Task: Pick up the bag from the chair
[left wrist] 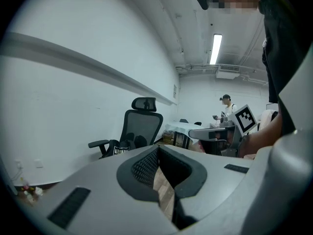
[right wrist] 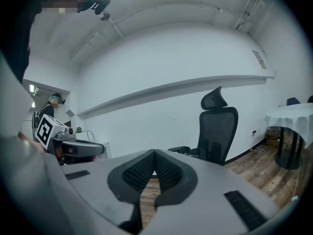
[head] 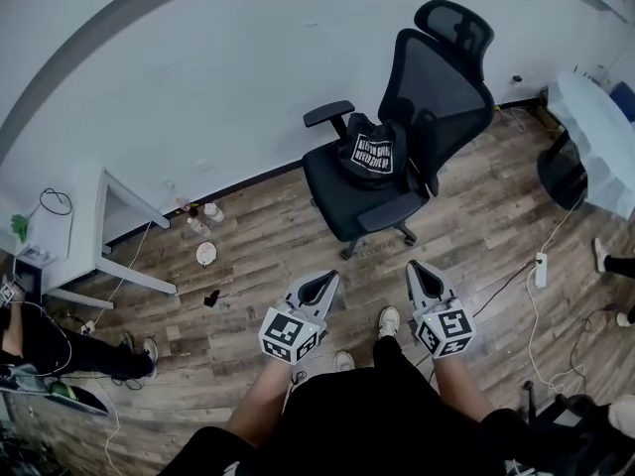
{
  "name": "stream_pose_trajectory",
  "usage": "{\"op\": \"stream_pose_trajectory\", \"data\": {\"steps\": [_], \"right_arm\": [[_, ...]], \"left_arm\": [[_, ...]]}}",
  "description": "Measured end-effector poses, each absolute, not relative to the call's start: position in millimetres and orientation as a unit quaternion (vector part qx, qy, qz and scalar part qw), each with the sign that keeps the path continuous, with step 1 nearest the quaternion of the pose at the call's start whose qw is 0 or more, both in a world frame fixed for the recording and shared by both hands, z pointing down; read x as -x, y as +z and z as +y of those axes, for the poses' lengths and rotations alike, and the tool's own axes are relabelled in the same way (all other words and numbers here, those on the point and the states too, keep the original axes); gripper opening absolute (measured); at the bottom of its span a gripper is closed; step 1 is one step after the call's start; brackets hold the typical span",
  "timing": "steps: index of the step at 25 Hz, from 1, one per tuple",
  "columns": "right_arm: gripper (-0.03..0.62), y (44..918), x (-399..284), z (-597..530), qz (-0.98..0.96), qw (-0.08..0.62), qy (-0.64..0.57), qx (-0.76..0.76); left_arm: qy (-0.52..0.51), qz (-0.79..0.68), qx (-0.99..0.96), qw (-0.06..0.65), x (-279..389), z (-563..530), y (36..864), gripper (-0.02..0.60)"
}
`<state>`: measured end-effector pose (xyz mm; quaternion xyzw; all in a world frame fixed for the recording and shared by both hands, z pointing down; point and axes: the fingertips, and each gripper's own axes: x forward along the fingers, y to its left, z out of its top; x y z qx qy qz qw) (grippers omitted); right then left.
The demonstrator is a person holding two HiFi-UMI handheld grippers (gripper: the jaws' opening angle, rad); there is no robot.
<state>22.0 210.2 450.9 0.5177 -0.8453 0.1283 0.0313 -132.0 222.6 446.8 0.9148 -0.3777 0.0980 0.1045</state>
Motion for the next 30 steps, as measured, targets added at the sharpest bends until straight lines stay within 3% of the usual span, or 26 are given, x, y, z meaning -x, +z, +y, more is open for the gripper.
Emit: {"op": "stream_pose_trajectory", "data": {"steps": [14,30], "right_arm": [[0.020,467,-63,87,-0.877,0.030,0.148,-0.456],[0.020,479,-94,31,-0.879,0.027,0.149,-0.451]], "left_arm": [[0.130,-0.419,-0.892,0.109,81,127,461,0.021],[0.143,-0.454,-0.871,0.120,64,78,470,0.021]]}}
